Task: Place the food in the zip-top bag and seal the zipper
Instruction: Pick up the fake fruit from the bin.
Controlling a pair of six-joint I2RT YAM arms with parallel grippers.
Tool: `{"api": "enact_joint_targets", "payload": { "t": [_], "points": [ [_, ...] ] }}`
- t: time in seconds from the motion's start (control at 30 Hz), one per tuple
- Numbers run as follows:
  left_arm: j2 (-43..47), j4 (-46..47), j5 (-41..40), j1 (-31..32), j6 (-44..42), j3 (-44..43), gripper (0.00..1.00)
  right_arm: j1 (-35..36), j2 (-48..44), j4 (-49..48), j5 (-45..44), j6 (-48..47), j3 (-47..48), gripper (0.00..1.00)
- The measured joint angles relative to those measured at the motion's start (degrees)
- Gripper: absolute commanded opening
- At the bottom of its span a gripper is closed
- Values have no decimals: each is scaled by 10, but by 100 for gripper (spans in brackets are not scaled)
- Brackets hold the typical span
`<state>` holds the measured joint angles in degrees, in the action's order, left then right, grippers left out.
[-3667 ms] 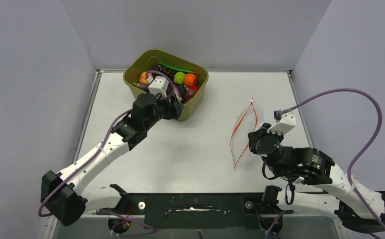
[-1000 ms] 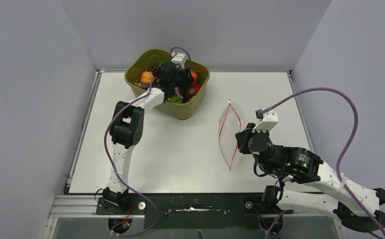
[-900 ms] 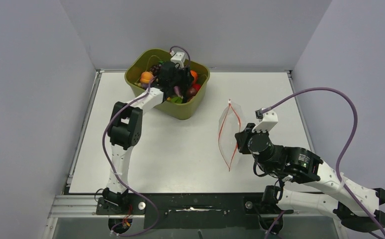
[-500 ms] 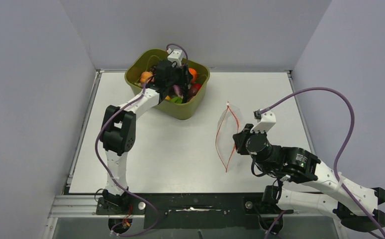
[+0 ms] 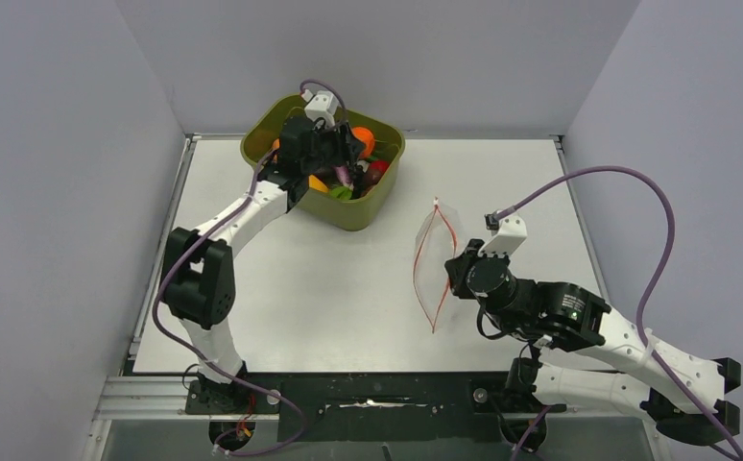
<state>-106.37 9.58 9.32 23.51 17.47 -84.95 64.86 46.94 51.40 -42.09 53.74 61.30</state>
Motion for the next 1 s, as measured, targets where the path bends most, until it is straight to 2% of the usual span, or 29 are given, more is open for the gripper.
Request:
{"api": "enact_joint_targets", "payload": {
  "t": [0.63, 1.0],
  "points": [
    [283, -5, 95, -3, 85, 228, 22, 0, 24, -27, 5, -5, -4, 0],
    [390, 6, 184, 9, 186, 360, 21, -27, 77, -64, 22, -27, -5, 0]
  ]
}}
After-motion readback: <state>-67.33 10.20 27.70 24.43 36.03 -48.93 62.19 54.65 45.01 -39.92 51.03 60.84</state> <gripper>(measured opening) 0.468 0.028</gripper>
